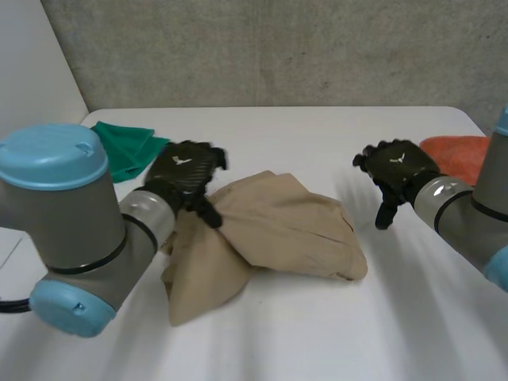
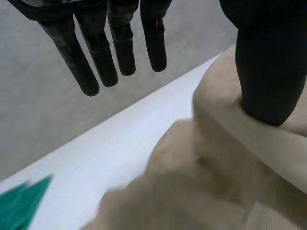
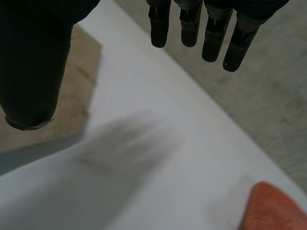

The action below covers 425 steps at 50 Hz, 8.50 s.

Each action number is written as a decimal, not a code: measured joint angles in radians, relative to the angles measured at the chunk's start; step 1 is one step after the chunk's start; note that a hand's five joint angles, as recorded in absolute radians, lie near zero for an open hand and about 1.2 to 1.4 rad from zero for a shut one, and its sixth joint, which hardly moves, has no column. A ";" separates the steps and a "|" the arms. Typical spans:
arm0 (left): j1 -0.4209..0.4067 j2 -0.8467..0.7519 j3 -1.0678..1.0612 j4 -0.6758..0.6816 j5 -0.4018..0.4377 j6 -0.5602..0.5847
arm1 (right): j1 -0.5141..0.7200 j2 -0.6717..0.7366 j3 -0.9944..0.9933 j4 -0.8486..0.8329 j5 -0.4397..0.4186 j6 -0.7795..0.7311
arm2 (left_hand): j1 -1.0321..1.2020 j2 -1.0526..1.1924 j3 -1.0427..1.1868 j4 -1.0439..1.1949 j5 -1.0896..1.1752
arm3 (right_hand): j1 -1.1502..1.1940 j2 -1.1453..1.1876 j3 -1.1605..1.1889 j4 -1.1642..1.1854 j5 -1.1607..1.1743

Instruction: Fold the laundry.

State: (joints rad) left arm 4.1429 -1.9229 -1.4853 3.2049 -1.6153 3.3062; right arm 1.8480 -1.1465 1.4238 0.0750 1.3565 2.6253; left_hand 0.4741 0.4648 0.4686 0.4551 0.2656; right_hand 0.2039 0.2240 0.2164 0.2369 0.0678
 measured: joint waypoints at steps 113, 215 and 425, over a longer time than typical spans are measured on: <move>0.174 -0.130 0.583 0.665 -0.016 0.133 | 0.175 0.292 -1.025 -0.403 0.167 -0.064 | 0.640 0.732 0.724 0.747 0.712 | 0.783 0.959 0.967 0.952 0.919; 0.160 0.057 -0.149 0.196 -0.034 0.098 | 0.017 0.413 -0.284 -0.102 -0.104 0.162 | 0.673 0.731 0.720 0.743 0.710 | 0.153 0.185 0.184 0.152 0.148; 0.203 -0.589 0.582 0.140 0.505 0.400 | 0.023 0.006 0.307 0.180 -0.020 -0.375 | 0.552 0.601 0.590 0.613 0.581 | 0.792 0.974 0.967 0.956 0.923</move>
State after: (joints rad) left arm 4.3462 -2.5115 -0.9038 3.3450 -1.1100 3.7062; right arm 1.8711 -1.1404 1.7311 0.2545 1.3362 2.2503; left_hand 1.0264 1.0654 1.0585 1.0677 0.8469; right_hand 0.9961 1.1981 1.1837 1.1930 0.9913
